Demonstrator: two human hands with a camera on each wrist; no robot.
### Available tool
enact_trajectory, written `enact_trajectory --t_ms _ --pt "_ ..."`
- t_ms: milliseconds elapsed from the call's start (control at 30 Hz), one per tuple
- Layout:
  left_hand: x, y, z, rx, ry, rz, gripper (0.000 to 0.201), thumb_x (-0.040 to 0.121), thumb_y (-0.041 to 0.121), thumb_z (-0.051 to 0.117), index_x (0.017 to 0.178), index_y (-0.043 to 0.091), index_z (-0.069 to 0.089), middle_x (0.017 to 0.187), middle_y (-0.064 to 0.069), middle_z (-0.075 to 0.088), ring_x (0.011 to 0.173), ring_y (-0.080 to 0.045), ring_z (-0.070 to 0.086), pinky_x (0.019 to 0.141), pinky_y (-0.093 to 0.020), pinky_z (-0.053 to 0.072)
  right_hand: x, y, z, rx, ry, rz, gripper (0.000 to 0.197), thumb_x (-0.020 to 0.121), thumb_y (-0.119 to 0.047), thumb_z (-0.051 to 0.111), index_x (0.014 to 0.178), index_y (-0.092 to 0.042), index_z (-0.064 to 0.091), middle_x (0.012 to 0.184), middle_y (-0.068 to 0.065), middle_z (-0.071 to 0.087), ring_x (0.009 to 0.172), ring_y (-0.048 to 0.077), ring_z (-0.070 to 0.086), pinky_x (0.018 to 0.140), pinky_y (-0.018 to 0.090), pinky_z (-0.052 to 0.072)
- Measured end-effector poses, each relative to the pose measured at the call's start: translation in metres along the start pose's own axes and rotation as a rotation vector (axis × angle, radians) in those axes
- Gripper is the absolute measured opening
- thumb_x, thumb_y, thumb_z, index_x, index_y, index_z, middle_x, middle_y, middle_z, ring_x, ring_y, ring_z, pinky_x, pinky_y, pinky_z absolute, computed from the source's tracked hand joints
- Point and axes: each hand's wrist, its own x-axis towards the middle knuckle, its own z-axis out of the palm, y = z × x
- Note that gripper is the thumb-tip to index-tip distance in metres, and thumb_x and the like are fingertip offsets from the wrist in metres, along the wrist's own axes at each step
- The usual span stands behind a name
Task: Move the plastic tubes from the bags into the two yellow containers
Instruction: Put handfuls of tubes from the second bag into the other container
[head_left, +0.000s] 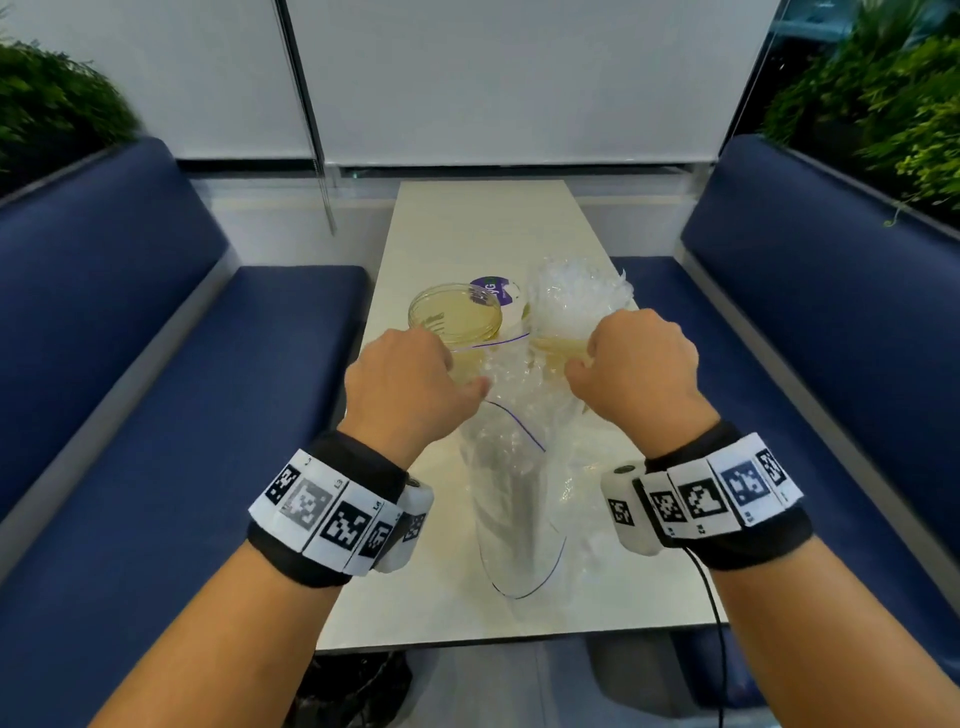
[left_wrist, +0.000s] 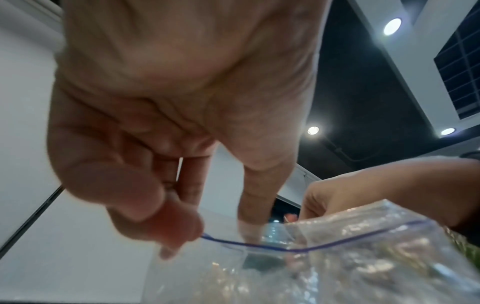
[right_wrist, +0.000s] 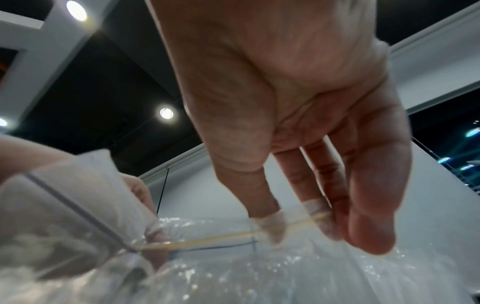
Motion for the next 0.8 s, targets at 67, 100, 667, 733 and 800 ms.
enact_trajectory --t_ms 67,100,667,733,800 --pt "0.0 0.001 -0.003 0.017 -0.026 -0.005 0.037 0.081 0.048 0.073 0.11 0.025 0.076 0.107 0.004 0.072 0.1 -0.024 0.065 0.071 -0.03 0.04 0.003 0.001 -0.002 -0.031 -0.042 -0.001 0.017 0.089 -0.033 0.067 0.089 -0.015 0.066 0.084 0.002 0.061 0.068 0.02 0.051 0.054 0.026 0.034" --pt "0.001 -0.001 -0.005 0.015 -0.039 -0.006 0.039 0.081 0.039 0.074 0.118 0.028 0.073 0.114 0.005 0.07 0.104 -0.024 0.064 0.073 -0.03 0.04 0.004 0.004 -0.003 -0.055 -0.071 0.001 0.015 0.089 -0.024 0.067 0.102 -0.016 0.068 0.095 0.003 0.064 0.073 0.021 0.052 0.054 0.026 0.034" --pt "-0.003 -0.033 0.005 -0.377 -0.215 0.011 0.064 0.086 0.003 0.055 0.146 0.024 0.052 0.131 -0.02 0.063 0.118 -0.044 0.059 0.079 -0.032 0.047 0.011 -0.036 0.007 0.138 -0.073 -0.627 0.036 0.095 -0.048 0.055 0.122 -0.026 0.063 0.114 -0.003 0.056 0.106 0.021 0.057 0.083 0.04 0.051" --pt "-0.007 -0.036 0.006 -0.417 -0.203 0.0 0.064 0.086 0.0 0.055 0.145 0.023 0.053 0.133 -0.022 0.062 0.122 -0.044 0.056 0.092 -0.039 0.051 0.012 -0.046 0.023 -0.094 -0.176 -0.62 0.06 0.088 -0.072 0.047 0.131 -0.031 0.055 0.123 0.0 0.056 0.111 0.025 0.056 0.084 0.04 0.047" --pt "-0.009 -0.041 0.006 -0.443 -0.175 -0.006 0.064 0.086 -0.002 0.054 0.145 0.022 0.053 0.134 -0.021 0.061 0.122 -0.042 0.057 0.096 -0.042 0.051 0.011 -0.053 0.036 -0.169 -0.221 -0.612 0.067 0.086 -0.078 0.042 0.133 -0.032 0.049 0.125 0.001 0.057 0.108 0.028 0.058 0.077 0.038 0.042"
